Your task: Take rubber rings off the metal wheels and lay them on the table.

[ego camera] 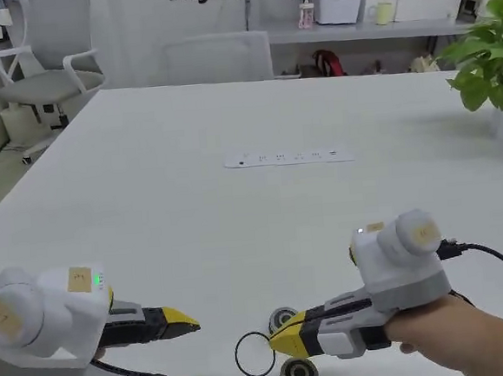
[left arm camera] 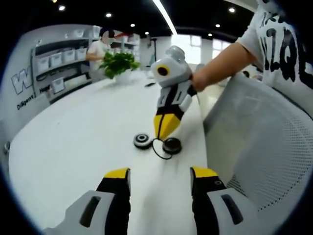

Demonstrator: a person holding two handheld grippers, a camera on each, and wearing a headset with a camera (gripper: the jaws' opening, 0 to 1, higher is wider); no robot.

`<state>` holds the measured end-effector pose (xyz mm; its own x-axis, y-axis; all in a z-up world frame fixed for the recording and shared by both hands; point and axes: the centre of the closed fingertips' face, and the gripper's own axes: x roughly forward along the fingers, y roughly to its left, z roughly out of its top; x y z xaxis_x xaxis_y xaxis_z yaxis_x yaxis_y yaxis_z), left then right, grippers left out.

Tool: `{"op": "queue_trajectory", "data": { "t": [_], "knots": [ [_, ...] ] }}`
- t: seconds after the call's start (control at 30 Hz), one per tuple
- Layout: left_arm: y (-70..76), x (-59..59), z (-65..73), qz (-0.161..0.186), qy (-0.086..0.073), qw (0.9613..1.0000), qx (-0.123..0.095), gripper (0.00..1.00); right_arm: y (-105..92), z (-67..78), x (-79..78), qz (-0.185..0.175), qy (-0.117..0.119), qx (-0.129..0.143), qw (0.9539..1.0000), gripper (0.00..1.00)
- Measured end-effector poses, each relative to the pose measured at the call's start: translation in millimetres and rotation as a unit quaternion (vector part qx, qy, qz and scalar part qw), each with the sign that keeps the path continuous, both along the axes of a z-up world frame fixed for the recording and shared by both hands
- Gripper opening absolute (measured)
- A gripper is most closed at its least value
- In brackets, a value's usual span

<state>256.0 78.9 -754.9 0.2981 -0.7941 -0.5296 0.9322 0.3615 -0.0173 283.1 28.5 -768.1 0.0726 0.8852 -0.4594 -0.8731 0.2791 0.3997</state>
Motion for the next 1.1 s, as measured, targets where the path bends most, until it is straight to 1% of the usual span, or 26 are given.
{"op": "queue_trajectory", "data": {
  "t": [0.13, 0.2, 0.33, 0.5, 0.53, 0.63, 0.7, 0.77, 0.93, 1.1],
  "knots": [
    [10.5, 5.0, -1.9, 0.017, 0.002, 0.9998, 0.003, 0.53, 8.0, -4.4, 4.5, -0.007, -0.001, -0.007, 0.9999, 0.00],
    [14.7, 7.5, -3.2, 0.024, 0.004, 0.9997, 0.004, 0.55, 10.5, -7.9, 8.6, -0.016, -0.002, -0.015, 0.9998, 0.00],
    [21.5, 12.4, -3.4, 0.035, 0.003, 0.9994, 0.007, 0.57, 16.3, -12.1, 16.0, -0.035, 0.004, -0.019, 0.9992, 0.00],
    [29.1, 18.5, -2.4, 0.050, 0.000, 0.9987, 0.007, 0.57, 24.7, -16.6, 18.0, -0.044, 0.005, -0.028, 0.9986, 0.00],
    [30.6, 19.5, -2.5, 0.053, 0.001, 0.9986, 0.007, 0.58, 26.5, -18.1, 17.9, -0.045, 0.001, -0.031, 0.9985, 0.00],
    [33.1, 19.8, -3.7, 0.057, 0.001, 0.9983, 0.010, 0.58, 29.0, -23.3, 19.6, -0.052, -0.004, -0.041, 0.9978, 0.00],
    [34.5, 19.2, -4.8, 0.058, 0.002, 0.9983, 0.013, 0.58, 27.8, -28.8, 22.0, -0.057, -0.015, -0.060, 0.9965, 0.00],
    [35.5, 18.9, -5.4, 0.058, 0.003, 0.9982, 0.014, 0.58, 28.2, -31.3, 22.6, -0.058, -0.021, -0.065, 0.9960, 0.00],
    [37.8, 19.0, -6.1, 0.061, 0.004, 0.9980, 0.017, 0.58, 28.6, -32.1, 23.0, -0.061, -0.025, -0.066, 0.9956, 0.00],
    [38.9, 19.4, -6.9, 0.062, 0.004, 0.9979, 0.019, 0.58, 29.0, -30.2, 23.3, -0.062, -0.031, -0.061, 0.9957, 0.06]
  ]
}}
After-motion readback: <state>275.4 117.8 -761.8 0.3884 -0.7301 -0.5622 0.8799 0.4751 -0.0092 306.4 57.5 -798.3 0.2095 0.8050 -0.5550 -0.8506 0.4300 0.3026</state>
